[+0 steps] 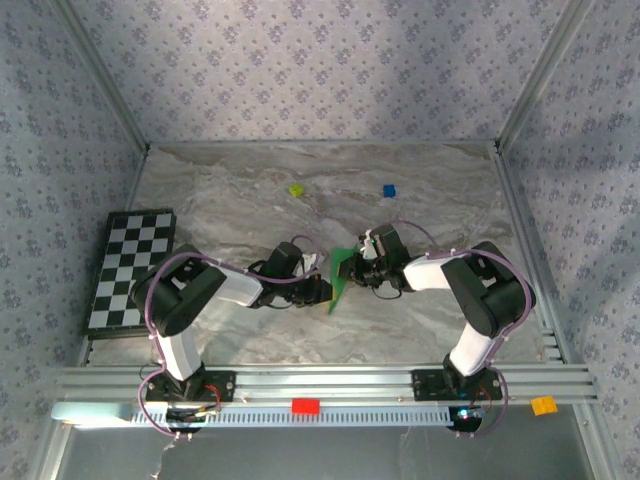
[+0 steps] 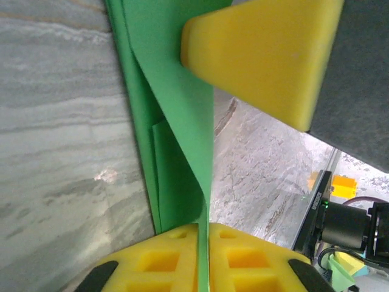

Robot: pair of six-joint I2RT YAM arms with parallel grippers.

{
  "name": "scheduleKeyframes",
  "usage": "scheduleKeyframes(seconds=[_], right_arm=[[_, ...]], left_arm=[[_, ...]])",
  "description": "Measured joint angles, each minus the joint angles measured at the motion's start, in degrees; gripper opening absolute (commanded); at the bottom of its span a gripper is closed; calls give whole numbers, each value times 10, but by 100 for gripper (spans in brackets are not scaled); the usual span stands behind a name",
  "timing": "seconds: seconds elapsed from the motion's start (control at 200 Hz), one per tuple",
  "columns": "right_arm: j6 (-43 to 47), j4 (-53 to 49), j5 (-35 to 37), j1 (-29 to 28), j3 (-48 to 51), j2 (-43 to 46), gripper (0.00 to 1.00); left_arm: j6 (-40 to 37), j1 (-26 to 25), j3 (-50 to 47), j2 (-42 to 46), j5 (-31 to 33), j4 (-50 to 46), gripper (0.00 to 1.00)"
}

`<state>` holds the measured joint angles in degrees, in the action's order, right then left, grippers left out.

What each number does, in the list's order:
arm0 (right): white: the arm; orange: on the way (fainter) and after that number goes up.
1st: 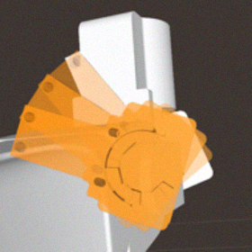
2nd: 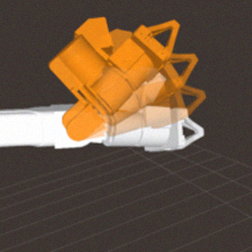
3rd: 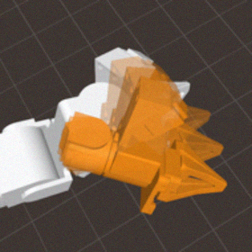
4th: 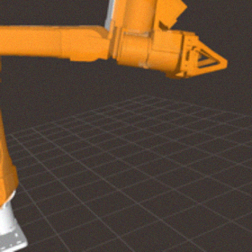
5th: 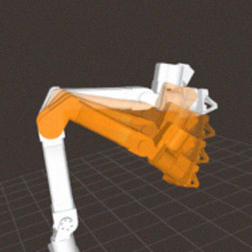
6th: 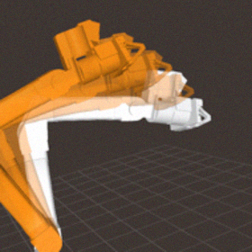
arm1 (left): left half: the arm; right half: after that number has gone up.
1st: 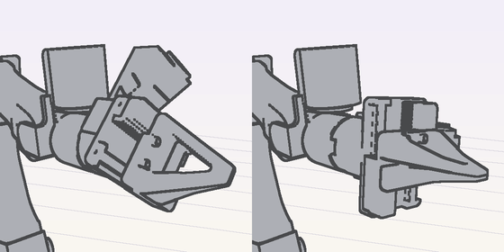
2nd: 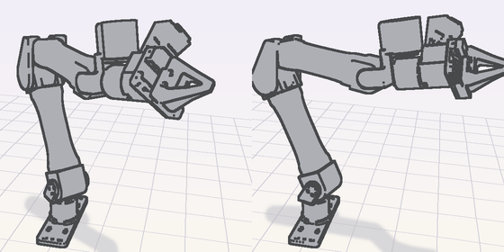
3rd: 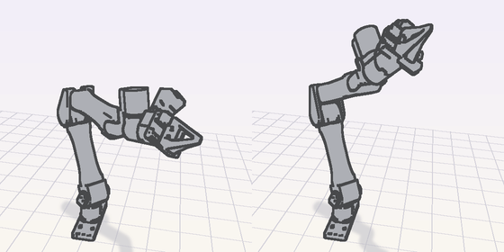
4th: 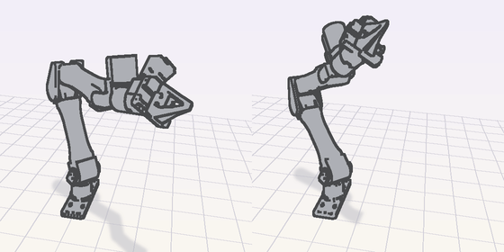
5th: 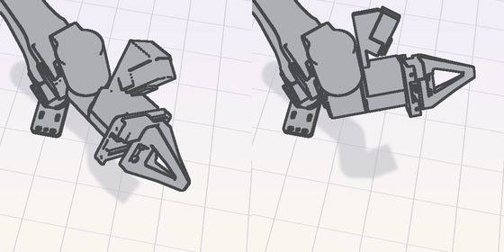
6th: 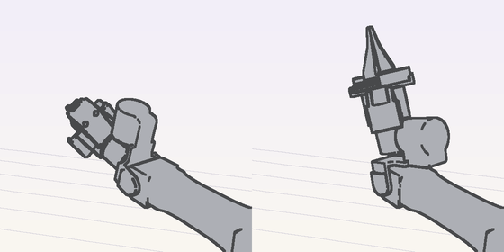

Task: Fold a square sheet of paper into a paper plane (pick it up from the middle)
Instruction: Fold the wing for the fifth time at the center of the table.

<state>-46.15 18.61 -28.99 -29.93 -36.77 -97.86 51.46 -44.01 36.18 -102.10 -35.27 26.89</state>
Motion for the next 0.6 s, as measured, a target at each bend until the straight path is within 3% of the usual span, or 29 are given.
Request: scheduleKeyframes(seconds=[0.17, 0.385, 0.6], right_arm=[[-2, 0, 1, 0, 0, 0, 16], [-6, 0, 2, 0, 0, 0, 16], [-6, -1, 3, 0, 0, 0, 16]], left_arm=[[-16, 0, 7, 0, -1, -23, 2], [-35, 0, 15, 5, -5, -47, 10], [-54, -1, 17, 12, -10, -80, 0]])
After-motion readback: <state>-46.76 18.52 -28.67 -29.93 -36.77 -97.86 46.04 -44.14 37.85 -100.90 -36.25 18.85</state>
